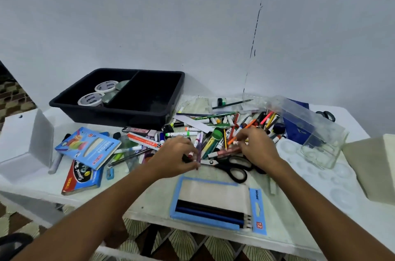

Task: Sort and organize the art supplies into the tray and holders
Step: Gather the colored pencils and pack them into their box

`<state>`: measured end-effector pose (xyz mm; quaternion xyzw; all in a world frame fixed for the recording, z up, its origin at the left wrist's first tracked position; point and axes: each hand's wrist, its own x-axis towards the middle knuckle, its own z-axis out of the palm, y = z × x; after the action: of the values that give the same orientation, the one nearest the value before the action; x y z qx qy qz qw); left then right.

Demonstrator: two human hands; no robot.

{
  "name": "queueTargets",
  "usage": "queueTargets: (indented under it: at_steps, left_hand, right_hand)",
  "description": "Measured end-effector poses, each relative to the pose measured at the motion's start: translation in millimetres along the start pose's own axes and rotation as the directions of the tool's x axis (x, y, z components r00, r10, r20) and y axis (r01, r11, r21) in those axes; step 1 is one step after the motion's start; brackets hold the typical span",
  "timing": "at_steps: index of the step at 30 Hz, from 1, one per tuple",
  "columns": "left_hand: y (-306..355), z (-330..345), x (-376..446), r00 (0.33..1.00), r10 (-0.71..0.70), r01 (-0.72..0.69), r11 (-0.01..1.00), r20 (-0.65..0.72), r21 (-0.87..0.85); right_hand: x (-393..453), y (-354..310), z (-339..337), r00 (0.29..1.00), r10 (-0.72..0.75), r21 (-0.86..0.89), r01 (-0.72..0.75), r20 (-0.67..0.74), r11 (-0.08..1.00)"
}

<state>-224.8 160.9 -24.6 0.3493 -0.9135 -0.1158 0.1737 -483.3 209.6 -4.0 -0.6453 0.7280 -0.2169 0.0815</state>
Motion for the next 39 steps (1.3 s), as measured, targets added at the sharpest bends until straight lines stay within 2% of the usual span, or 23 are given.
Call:
queueTargets:
  at_steps: [2,4,8,11,14,16,20,24,26,27,29,31,33,34,36,39]
  left_hand:
    - [-6,4,20,1.000,0.025,-0.025,1.000,0.006,-0.006]
    - [-9,10,39,0.998,0.058,-0.058,0.998,-0.005,-0.011]
    - [3,21,85,0.995,0.093,-0.093,0.995,-0.035,-0.020]
    - [21,38,119,0.995,0.102,-0.103,0.991,0.009,0.086]
    - [32,54,138,0.998,0.050,-0.056,0.979,0.037,0.196]
    - [35,60,144,0.999,0.024,-0.033,0.977,0.046,0.211]
    - [37,62,147,0.999,-0.027,0.023,0.990,0.029,0.142]
    - [39,52,146,0.973,-0.177,0.161,0.981,-0.150,-0.110]
    - [41,46,145,0.952,-0.216,0.157,0.952,-0.215,-0.263]
    - [41,46,145,0.952,-0.196,0.116,0.943,-0.237,-0.312]
    - [43,47,145,0.963,-0.123,0.026,0.928,-0.241,-0.372]
    - [47,52,146,0.975,-0.054,-0.035,0.920,-0.213,-0.391]
    - [51,59,147,0.975,0.013,-0.100,0.918,-0.222,-0.384]
    - [52,61,149,0.973,0.027,-0.117,0.914,-0.229,-0.389]
    - [54,60,150,0.968,-0.006,-0.101,0.903,-0.249,-0.417]
    - [40,52,154,0.933,-0.169,0.027,0.914,-0.319,-0.404]
  right_hand:
    - [11,12,1,1.000,0.008,-0.145,-0.008,0.001,0.989]
    - [23,22,0,0.999,0.050,-0.184,-0.045,0.021,0.982]
    - [39,35,-3,0.975,0.184,0.013,-0.183,-0.124,0.983]
    - [41,45,-7,0.935,0.285,0.184,-0.248,-0.212,0.951]
    - [34,52,-14,0.906,0.340,0.245,-0.280,-0.252,0.928]
    - [29,56,-18,0.896,0.355,0.271,-0.283,-0.267,0.920]
    - [27,60,-21,0.891,0.363,0.338,-0.264,-0.272,0.903]
    - [36,53,-23,0.880,0.382,0.488,-0.211,-0.282,0.847]
    - [43,43,-25,0.868,0.453,0.646,-0.228,-0.204,0.728]
    - [48,39,-26,0.858,0.501,0.750,-0.256,-0.114,0.610]
    - [58,32,-31,0.841,0.518,0.909,-0.330,0.159,0.256]
    - [67,31,-37,0.844,0.389,0.926,-0.370,0.369,-0.077]
    - [72,33,-40,0.865,0.233,0.875,-0.364,0.444,-0.319]
    - [73,36,-41,0.877,0.185,0.858,-0.356,0.444,-0.370]
    - [76,43,-43,0.896,0.146,0.854,-0.336,0.420,-0.397]
    - [78,56,-51,0.914,0.142,0.872,-0.302,0.380,-0.385]
